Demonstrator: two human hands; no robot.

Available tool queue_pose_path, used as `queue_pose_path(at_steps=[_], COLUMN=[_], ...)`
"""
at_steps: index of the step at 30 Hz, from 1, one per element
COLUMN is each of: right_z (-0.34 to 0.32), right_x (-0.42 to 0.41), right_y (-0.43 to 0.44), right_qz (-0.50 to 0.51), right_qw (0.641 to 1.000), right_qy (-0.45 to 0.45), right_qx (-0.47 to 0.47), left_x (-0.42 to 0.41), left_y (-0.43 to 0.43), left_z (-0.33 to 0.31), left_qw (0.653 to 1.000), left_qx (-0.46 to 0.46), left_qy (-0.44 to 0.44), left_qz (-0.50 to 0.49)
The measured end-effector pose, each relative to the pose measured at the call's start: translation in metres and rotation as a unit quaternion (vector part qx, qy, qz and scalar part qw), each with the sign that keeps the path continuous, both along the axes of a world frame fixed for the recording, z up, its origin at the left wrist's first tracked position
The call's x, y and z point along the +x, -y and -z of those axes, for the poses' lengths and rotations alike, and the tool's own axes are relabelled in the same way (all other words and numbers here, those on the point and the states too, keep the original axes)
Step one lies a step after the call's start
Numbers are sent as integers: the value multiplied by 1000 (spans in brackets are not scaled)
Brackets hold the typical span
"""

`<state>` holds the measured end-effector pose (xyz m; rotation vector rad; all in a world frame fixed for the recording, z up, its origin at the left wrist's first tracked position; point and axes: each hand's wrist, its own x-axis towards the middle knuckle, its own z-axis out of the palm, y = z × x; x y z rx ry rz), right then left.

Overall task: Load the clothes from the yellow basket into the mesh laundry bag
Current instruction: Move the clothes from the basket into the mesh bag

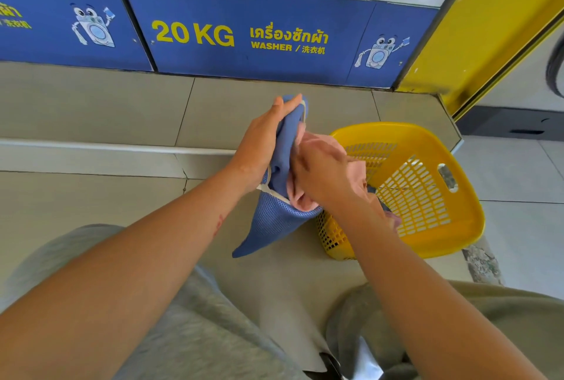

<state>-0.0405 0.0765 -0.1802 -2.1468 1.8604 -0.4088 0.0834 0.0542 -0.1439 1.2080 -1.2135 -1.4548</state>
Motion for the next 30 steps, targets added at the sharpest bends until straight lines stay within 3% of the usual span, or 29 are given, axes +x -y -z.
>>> queue_pose_path(at_steps=[2,3,5,7,11,14,16,19,21,24,27,28,30], right_z=[14,15,11,6,12,25,25,15,7,-7,-13,-10,5], right_x=[3,0,-12,-30,-62,-69,-65,-57,-51,-42,-26,-20,-10], right_y=[-4,-5,-4,-1,8,6,6,14,19,19,15,13,6], right_qz=[-47,-47,-17,30,75,58,69,56,44,113,225,240,176], right_qw=[995,995,996,994,992,981,984,992,992,994,963,960,983], right_qy=[-28,4,90,78,-32,11,24,-87,-100,-1,117,108,-8], right_qx=[89,84,-6,-63,91,183,160,78,61,12,-88,-95,-44], left_x=[-2,-2,1,5,6,3,3,3,4,4,1,0,-2], left_y=[-2,-2,0,3,5,2,0,0,1,2,0,-1,0], left_z=[-2,-1,1,3,5,5,5,5,7,10,7,5,1], left_qw=[1000,1000,1000,1000,999,998,998,997,997,996,997,998,999], left_qx=[13,16,11,8,-1,-8,-12,-19,-11,-1,7,13,21], left_qy=[7,12,19,23,42,51,57,70,72,82,72,64,41], left_qz=[9,11,11,8,7,22,26,33,31,26,25,22,16])
